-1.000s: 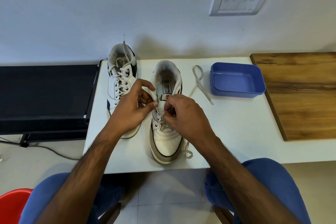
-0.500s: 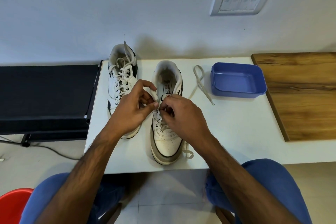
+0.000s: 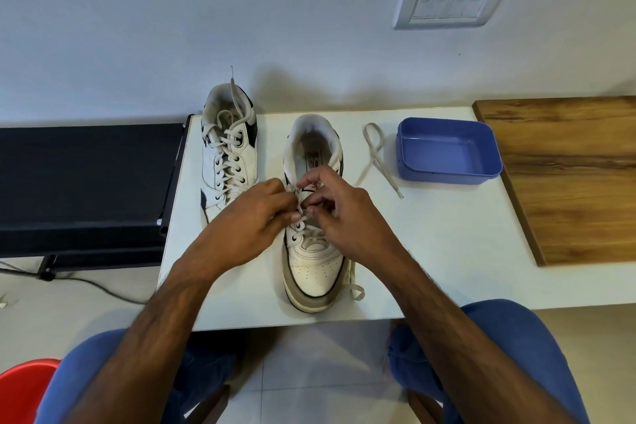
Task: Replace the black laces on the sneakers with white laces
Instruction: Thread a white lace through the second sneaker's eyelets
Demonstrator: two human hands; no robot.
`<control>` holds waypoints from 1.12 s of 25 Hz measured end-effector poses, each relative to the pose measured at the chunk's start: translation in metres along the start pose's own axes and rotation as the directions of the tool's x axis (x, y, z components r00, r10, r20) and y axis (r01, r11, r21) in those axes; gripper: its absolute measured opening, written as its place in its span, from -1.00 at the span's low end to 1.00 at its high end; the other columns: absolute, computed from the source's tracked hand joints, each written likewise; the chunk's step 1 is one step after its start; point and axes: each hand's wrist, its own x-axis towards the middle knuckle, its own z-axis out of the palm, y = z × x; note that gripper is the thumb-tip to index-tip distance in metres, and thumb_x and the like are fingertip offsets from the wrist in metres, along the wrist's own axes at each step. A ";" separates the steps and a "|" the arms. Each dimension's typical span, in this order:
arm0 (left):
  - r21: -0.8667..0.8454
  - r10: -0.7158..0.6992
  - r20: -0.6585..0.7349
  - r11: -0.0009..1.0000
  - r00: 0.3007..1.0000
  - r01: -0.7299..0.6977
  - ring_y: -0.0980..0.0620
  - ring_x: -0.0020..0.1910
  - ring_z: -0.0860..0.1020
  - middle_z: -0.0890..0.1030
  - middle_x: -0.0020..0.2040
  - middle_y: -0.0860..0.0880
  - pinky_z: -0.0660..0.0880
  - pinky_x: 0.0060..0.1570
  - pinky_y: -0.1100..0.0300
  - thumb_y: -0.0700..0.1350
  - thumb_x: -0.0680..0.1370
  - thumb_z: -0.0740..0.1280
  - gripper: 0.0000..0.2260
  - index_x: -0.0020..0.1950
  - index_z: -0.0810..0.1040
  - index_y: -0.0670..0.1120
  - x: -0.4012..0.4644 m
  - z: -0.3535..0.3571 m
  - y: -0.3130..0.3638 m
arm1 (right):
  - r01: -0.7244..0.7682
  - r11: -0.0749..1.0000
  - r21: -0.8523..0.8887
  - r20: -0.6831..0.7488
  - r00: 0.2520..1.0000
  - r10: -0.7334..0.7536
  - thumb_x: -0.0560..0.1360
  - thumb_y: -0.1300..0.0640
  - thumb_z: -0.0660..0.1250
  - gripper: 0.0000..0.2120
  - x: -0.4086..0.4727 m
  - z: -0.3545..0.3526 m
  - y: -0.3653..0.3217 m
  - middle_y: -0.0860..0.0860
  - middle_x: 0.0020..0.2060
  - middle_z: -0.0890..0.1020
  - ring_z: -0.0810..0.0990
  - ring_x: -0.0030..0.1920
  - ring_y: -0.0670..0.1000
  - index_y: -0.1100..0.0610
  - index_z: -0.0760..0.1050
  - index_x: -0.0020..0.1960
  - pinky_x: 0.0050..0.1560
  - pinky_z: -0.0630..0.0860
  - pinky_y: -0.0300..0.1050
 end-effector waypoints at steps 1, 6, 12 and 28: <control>-0.027 -0.016 -0.021 1.000 1.000 0.016 0.09 -0.10 0.44 0.43 -0.12 0.08 0.45 -0.09 0.05 0.11 0.62 0.20 -0.78 -0.10 0.52 0.03 0.000 -0.003 0.001 | -0.002 1.000 0.016 0.000 1.000 0.002 0.62 0.27 0.29 -0.68 0.000 -0.002 0.001 -0.09 -0.04 0.70 0.67 -0.05 -0.18 -0.10 0.44 0.23 -0.06 0.59 -0.31; -0.818 -0.224 -0.298 0.561 0.928 -0.128 -0.03 -0.11 0.49 0.58 -0.04 -0.07 0.44 -0.11 0.16 -0.21 0.62 0.18 -0.71 -0.21 0.57 0.05 -0.004 -0.025 0.017 | -0.016 0.998 0.052 0.005 1.000 0.016 0.64 0.28 0.21 -0.67 0.000 -0.006 0.002 -0.08 -0.05 0.71 0.67 0.01 -0.16 -0.09 0.50 0.23 0.09 0.62 -0.08; -0.910 -0.437 -0.313 0.392 0.843 -0.134 0.05 -0.41 0.33 0.36 -0.45 0.04 0.38 -0.28 0.16 -0.07 0.67 0.08 -0.70 -0.27 0.34 -0.02 -0.004 -0.038 0.020 | -0.030 0.998 0.062 -0.002 1.000 0.030 0.64 0.28 0.21 -0.70 0.002 -0.005 0.006 -0.09 -0.04 0.70 0.66 0.05 -0.15 -0.05 0.52 0.23 0.15 0.61 0.02; -0.952 -0.269 -0.305 0.048 0.914 -0.303 0.00 -0.03 0.57 0.60 -0.01 -0.02 0.52 -0.08 0.16 -0.19 0.61 0.17 -0.77 -0.21 0.53 -0.11 -0.007 -0.036 0.014 | 0.164 0.931 -0.327 -0.109 0.972 -0.209 0.58 0.28 0.29 -0.65 0.008 -0.017 0.023 -0.02 0.05 0.43 0.50 0.02 0.01 -0.05 0.57 0.27 -0.03 0.56 0.07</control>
